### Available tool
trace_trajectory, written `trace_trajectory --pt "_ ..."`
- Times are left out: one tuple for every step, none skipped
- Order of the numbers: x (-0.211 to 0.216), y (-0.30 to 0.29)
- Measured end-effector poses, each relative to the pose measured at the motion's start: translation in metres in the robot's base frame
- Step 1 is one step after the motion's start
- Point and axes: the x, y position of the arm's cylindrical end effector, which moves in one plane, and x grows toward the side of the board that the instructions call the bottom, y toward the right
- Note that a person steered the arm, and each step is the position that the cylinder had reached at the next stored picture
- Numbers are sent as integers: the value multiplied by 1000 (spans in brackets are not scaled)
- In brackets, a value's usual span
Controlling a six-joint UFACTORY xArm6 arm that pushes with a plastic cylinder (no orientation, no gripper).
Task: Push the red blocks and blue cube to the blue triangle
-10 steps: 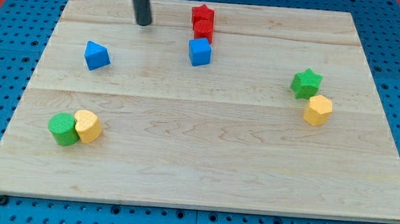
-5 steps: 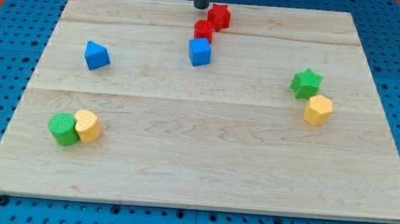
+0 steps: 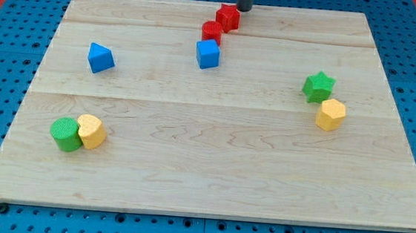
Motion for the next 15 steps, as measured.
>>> trace_trajectory --pt "17 -1" --pt "21 -3" --pt "41 -29" --pt "76 -61" --pt "96 -97" --pt "105 -123" --pt "105 -143" --pt "105 -156" --pt "105 -108" --pt "104 -58" --pt "104 9" --pt "105 33" --pt "132 8" --pt "140 7" --pt "151 -14"
